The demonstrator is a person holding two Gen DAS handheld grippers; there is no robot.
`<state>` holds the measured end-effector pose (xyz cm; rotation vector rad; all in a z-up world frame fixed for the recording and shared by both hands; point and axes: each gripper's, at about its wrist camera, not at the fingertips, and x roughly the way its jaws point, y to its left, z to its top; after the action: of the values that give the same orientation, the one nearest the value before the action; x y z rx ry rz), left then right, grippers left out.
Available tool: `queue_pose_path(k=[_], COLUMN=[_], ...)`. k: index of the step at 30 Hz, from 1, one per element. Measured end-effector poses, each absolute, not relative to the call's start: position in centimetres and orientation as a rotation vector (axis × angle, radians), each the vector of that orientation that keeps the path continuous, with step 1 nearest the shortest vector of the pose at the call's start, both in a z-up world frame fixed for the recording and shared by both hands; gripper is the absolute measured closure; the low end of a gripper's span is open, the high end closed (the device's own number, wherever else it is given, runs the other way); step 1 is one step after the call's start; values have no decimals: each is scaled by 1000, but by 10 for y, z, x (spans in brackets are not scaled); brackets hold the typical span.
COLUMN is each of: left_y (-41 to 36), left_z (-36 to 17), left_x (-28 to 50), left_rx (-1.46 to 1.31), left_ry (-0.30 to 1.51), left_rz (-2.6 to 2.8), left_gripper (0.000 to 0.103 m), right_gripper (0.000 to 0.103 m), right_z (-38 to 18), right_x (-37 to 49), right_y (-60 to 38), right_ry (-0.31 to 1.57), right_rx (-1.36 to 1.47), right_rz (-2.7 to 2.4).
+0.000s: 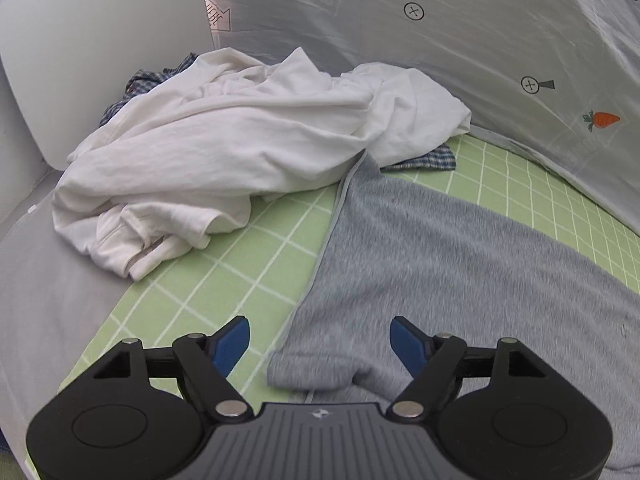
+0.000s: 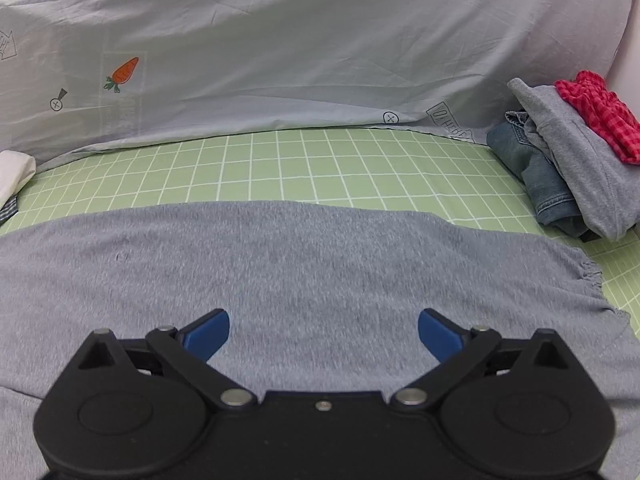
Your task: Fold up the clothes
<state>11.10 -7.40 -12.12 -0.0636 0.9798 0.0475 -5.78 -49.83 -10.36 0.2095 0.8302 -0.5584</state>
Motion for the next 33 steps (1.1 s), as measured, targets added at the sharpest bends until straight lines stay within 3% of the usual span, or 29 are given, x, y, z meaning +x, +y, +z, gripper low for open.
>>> queue_pose_path(k=[13, 16, 19, 21, 31, 33], left_y=[-39, -39, -37, -35, 4, 12], left_z=[-158, -160, -156, -155, -153, -152], left_x=[19, 16, 16, 16, 11, 14], left_rx=[-59, -25, -23, -33, -65, -98], left_ry=[1092, 1068, 1043, 1037, 1038, 1046], left_rz=[36, 33, 30, 33, 124, 124], left_gripper=[25, 33, 63, 98, 98, 94], right_gripper=[1, 1, 1, 1, 1, 1], right_z=[-131, -133, -133, -134, -139, -140], right_x=[-135, -146, -158, -163, -170, -171], right_y=[-467, -458, -451, -448, -430, -426], right_ry=[886, 890, 884, 878, 885, 887], right_rx=[423, 432, 446, 465, 484, 487], right_rz=[-576, -599, -619, -631, -627, -625])
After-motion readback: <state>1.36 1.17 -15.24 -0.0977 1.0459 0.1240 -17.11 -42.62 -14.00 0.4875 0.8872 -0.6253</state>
